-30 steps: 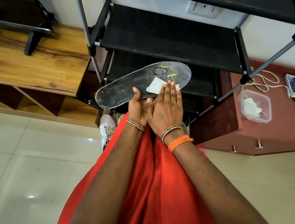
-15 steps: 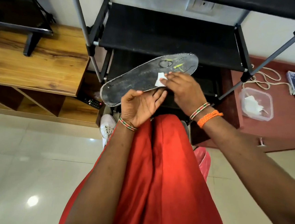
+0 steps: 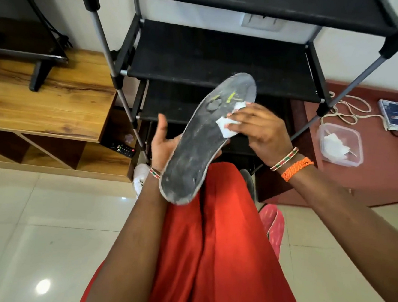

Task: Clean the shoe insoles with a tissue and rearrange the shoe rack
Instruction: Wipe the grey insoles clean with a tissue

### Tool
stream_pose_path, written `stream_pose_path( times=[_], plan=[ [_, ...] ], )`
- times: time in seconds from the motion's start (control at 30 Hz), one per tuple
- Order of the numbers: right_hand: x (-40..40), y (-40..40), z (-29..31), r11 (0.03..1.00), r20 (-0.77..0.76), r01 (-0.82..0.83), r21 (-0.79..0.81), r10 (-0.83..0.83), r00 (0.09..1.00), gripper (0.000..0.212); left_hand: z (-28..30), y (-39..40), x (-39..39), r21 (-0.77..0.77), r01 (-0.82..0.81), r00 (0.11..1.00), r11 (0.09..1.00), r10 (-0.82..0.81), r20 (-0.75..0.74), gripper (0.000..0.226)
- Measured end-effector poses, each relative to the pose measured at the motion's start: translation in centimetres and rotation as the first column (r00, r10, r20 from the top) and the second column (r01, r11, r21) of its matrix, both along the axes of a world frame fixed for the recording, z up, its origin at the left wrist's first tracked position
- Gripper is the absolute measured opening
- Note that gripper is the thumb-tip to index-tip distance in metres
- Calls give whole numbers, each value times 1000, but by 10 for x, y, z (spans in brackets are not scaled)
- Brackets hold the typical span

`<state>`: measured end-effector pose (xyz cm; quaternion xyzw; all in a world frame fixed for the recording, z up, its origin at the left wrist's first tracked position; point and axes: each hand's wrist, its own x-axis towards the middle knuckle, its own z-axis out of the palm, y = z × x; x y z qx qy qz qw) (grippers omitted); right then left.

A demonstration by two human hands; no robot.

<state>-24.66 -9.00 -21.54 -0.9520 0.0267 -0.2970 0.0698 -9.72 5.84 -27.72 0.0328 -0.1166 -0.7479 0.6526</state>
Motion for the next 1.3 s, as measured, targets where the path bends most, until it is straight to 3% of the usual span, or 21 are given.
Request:
stream_pose_path(
  times=[0.07, 0.2, 0.4, 0.47, 0.57, 0.67, 0.83, 1.07, 1.3],
  plan=[
    [2, 8, -1, 985, -96, -163, -53, 158, 983, 18, 3, -2, -8, 15, 84, 994, 996, -85, 66, 83],
    [5, 13, -10, 970, -310, -218, -104, 177, 934, 28, 6, -1, -13, 161, 51, 978, 986, -82, 190, 51],
    [5, 38, -19, 974, -494, 197, 115, -116, 862, 53, 10, -9, -17, 426, -103, 944, 899, -47, 327, 53],
    [13, 55, -22, 944, -491, 295, 145, -191, 850, 54, 13, -9, -18, 456, -159, 928, 876, -25, 372, 53],
    [31, 65, -25, 901, -501, 429, 56, -346, 793, 67, 15, -9, -22, 468, -245, 905, 849, 28, 424, 51],
    [49, 69, -23, 839, -506, 543, -27, -480, 717, 67, 15, -7, -28, 467, -268, 926, 843, 90, 368, 46],
    [60, 73, -8, 872, -532, 475, -121, -461, 711, 62, 17, -4, -32, 427, -370, 914, 825, 240, 328, 51],
    [48, 79, -10, 884, -539, 443, -146, -447, 714, 79, 19, 1, -32, 394, -367, 898, 843, 211, 387, 54],
    [51, 72, -1, 845, -534, 515, -142, -503, 679, 64, 20, -1, -37, 388, -309, 879, 868, 105, 465, 52]
  ],
)
